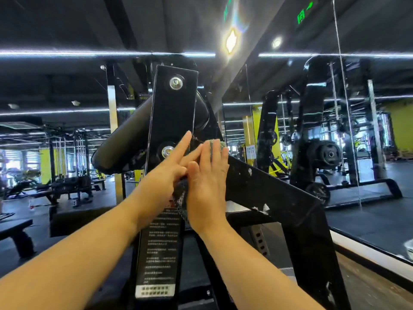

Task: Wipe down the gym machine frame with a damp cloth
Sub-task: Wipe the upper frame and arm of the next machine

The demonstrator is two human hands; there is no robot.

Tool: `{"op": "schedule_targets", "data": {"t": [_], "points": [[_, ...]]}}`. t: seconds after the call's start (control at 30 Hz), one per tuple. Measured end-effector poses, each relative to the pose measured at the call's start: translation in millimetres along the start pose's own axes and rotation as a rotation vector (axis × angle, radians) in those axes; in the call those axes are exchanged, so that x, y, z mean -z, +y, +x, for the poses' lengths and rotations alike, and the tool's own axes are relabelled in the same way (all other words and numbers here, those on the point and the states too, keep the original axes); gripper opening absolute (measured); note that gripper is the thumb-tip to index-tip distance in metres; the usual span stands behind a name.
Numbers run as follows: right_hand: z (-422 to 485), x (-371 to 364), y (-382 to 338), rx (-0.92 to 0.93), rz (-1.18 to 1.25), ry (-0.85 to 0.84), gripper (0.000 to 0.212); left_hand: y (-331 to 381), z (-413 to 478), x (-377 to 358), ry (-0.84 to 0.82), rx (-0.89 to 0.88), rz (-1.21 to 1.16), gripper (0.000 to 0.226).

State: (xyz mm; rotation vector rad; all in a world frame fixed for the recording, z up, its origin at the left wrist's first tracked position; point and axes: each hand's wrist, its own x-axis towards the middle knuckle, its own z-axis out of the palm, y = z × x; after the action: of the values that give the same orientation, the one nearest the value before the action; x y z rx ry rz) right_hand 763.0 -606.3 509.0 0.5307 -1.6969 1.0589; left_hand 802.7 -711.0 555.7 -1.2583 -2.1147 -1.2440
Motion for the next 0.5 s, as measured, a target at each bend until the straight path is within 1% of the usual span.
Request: {"op": "schedule_targets", "data": {"t": [0.03, 0.07, 0.1, 0.13, 0.17, 0.2, 0.23, 0.3, 0.33, 0.37, 0.4, 0.43, 0.47, 0.5], "points": [[1, -7, 4, 0.023, -0.186, 0.037, 0.081, -2, -4, 3, 0.100, -0.038, -0.040, 0.048], [1, -14, 8, 0.058, -0.373, 0.110, 0.078, -7, -7, 9, 0.274, -0.089, -0.008, 0.041], [2, -19, 13, 0.088, -0.510, 0.190, 0.075, -10, -11, 12, 0.439, -0.139, 0.065, 0.034], [4, -20, 18, 0.118, -0.583, 0.238, 0.069, -16, -12, 14, 0.607, -0.179, 0.195, 0.028], [6, -16, 25, 0.159, -0.627, 0.247, 0.062, -21, -12, 17, 0.745, -0.176, 0.323, 0.022], [6, -7, 35, 0.215, -0.670, 0.235, 0.057, -31, -9, 20, 0.825, -0.104, 0.350, 0.023], [4, 5, 49, 0.269, -0.710, 0.217, 0.053, -38, -5, 22, 0.807, 0.032, 0.271, 0.038], [-7, 37, 78, 0.313, -0.770, 0.200, 0.049, -41, 4, 25, 0.560, 0.349, -0.086, 0.077], [-13, 52, 89, 0.304, -0.769, 0.212, 0.049, -43, 8, 24, 0.446, 0.454, -0.257, 0.085], [-17, 61, 95, 0.265, -0.718, 0.229, 0.050, -45, 11, 24, 0.386, 0.500, -0.351, 0.081], [-20, 63, 95, 0.198, -0.622, 0.254, 0.053, -48, 12, 23, 0.391, 0.487, -0.359, 0.070], [-18, 55, 86, 0.119, -0.519, 0.284, 0.055, -51, 13, 22, 0.440, 0.468, -0.302, 0.059], [-14, 42, 72, 0.069, -0.447, 0.316, 0.058, -55, 14, 21, 0.486, 0.453, -0.234, 0.052], [-6, 25, 57, 0.064, -0.426, 0.337, 0.059, -55, 14, 20, 0.512, 0.450, -0.190, 0.050]]}}
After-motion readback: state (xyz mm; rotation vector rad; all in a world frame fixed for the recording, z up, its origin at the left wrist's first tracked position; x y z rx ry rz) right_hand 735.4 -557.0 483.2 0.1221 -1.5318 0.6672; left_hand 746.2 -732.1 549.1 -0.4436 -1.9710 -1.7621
